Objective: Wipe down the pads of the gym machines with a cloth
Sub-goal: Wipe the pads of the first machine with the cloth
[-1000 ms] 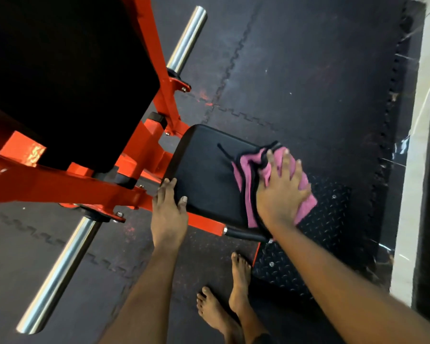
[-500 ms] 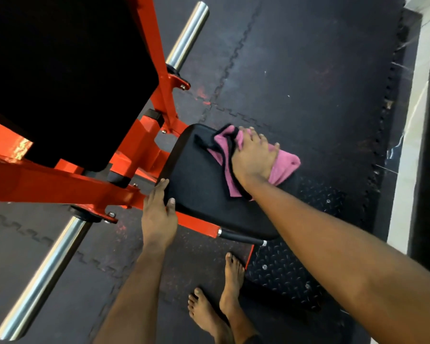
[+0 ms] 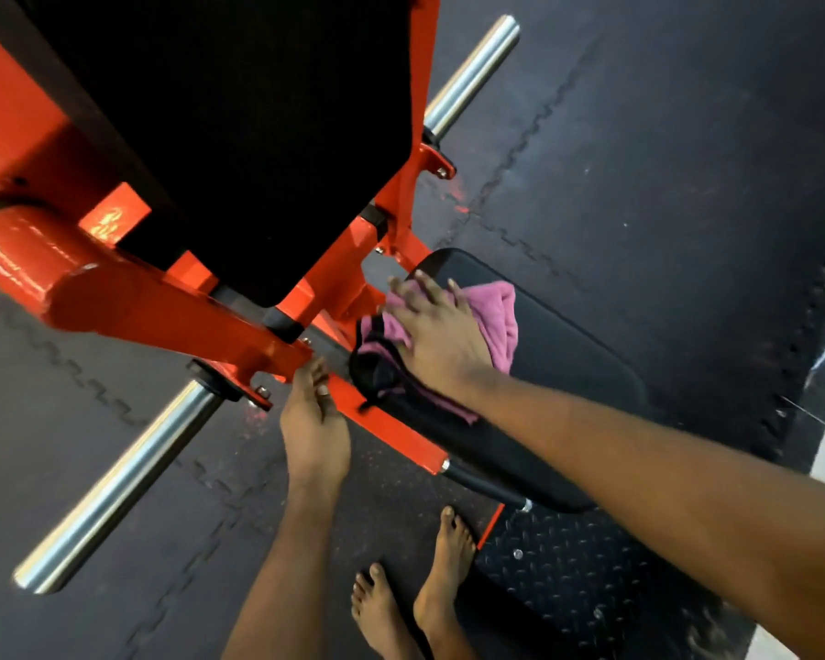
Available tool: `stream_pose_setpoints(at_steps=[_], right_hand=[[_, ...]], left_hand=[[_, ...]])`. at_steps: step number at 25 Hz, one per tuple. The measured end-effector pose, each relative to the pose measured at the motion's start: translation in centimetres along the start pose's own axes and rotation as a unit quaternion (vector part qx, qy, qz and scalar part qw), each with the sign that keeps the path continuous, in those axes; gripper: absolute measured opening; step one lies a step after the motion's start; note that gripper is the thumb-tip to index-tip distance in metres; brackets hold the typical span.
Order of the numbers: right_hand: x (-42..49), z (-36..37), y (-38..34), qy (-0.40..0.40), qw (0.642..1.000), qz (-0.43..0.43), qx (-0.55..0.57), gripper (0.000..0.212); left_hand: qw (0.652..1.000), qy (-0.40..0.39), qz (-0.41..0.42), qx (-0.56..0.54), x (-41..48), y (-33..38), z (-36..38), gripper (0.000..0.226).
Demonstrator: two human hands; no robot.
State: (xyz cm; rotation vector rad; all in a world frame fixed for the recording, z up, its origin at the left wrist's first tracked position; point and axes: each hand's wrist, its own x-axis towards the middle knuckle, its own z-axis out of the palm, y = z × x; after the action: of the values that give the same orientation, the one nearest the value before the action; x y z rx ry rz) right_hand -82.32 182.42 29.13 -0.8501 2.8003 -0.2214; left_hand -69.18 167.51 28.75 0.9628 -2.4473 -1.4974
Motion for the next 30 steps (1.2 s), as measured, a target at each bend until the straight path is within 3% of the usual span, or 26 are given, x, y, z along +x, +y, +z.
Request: stream_pose_setpoints(at_steps=[3,6,8,13,15,19,20,23,26,30], right_hand=[[6.2,-0.4,-1.6,-0.054,0.997,0.028,-0.043,0.043],[6.9,-0.1,-4.5,-0.136,0.982,-0.106,-0.073,0.054],[7.1,-0.2,-3.3,-0.137,0.979,-0.136,-0.062,0.056],[11.0,-2.7,3.5,-0.087,0.993,0.003,-0.074,0.047],[11.2,-2.7,3.0,-0.1,0.992,0.044,-0.066,0.044],[9.2,-1.7,0.2,-0.138,0.983,-0.109,-0.054,0.05],[9.3,-2.2,1.0,-0.129,0.986,-0.097,-0.037,0.051],[10.4,-3.9,5.7,-0.083,0.995,0.052,0.013,0.05],[9.1,-4.3,8.8,-0.074,0.979,0.139,0.129,0.05],[5.7,-3.9,11.3,-0.055,0.946,0.222,0.231,0.06]], left_hand=[[0.997,0.074,-0.032,-0.003,-1.4,1.4,-0.1,0.032],[0.991,0.129,-0.042,0.002,-2.4,2.9,0.4,0.023],[0.989,0.142,-0.047,0.01,-2.5,3.6,1.2,0.025],[0.994,0.073,-0.065,0.046,-1.1,5.4,3.9,0.018],[0.994,0.053,-0.066,0.075,-0.7,5.9,4.1,0.018],[0.989,0.086,-0.03,0.115,-0.7,6.0,4.3,0.013],[0.988,0.088,-0.034,0.125,-0.7,5.8,4.6,0.014],[0.981,0.055,-0.021,0.182,-0.7,6.0,5.8,0.025],[0.966,-0.022,0.003,0.257,-0.3,6.3,6.8,0.047],[0.953,-0.069,0.025,0.295,-0.1,5.8,6.2,0.056]])
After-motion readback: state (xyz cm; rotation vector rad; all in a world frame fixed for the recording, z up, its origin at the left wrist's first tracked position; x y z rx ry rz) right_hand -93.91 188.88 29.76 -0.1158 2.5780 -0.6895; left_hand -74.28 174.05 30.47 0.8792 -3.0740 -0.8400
